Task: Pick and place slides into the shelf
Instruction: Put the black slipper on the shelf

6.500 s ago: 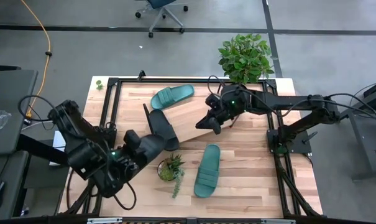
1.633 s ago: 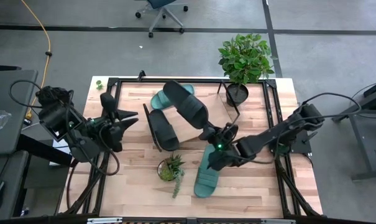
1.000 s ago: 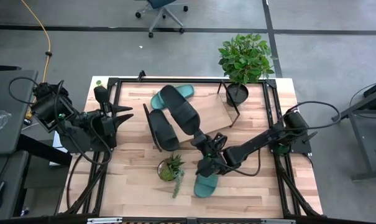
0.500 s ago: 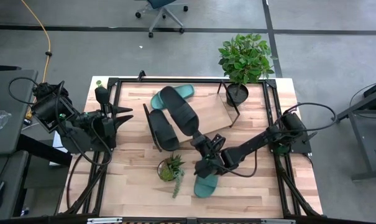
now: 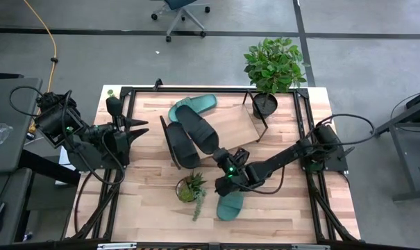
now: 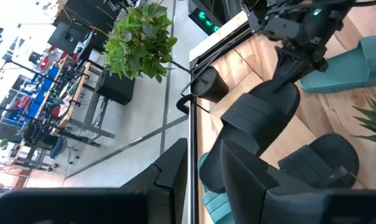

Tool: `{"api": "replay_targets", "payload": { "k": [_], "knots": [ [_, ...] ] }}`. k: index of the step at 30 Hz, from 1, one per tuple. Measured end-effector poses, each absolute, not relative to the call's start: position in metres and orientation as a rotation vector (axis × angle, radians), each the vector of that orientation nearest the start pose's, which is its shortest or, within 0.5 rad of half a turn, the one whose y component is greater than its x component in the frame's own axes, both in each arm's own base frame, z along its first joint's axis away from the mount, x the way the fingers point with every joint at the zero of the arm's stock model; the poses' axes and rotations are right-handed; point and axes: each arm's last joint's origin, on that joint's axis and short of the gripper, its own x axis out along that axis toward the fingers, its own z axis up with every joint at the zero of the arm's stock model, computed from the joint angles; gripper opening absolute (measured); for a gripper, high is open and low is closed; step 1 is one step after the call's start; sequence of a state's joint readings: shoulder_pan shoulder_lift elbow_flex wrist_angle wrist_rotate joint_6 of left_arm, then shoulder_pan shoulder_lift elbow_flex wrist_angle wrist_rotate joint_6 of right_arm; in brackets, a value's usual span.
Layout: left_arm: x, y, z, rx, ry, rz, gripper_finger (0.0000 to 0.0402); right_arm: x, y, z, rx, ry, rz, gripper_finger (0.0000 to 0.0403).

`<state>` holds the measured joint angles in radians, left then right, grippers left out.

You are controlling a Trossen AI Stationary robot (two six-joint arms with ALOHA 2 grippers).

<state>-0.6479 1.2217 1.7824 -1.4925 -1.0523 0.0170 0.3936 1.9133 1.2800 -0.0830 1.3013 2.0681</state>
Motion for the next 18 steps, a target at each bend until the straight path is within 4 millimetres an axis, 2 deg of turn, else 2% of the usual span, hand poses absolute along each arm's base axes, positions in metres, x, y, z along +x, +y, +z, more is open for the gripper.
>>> {"api": "replay_targets", "payload": {
  "k": [6, 12, 18],
  "knots": [
    [0.138, -0.074, 0.466, 0.710, 0.634, 0.337, 0.0085, 0.382, 0.116, 0.206, 1.335, -0.564, -0.954, 0.0005],
    [0.138, -0.074, 0.466, 0.708, 0.636, 0.330, 0.0085, 0.387, 0.095, 0.205, 1.304, -0.613, -1.007, 0.0005],
    [0.138, -0.074, 0.466, 0.706, 0.640, 0.318, 0.0085, 0.388, 0.078, 0.202, 1.292, -0.585, -1.053, 0.0005]
  ]
}}
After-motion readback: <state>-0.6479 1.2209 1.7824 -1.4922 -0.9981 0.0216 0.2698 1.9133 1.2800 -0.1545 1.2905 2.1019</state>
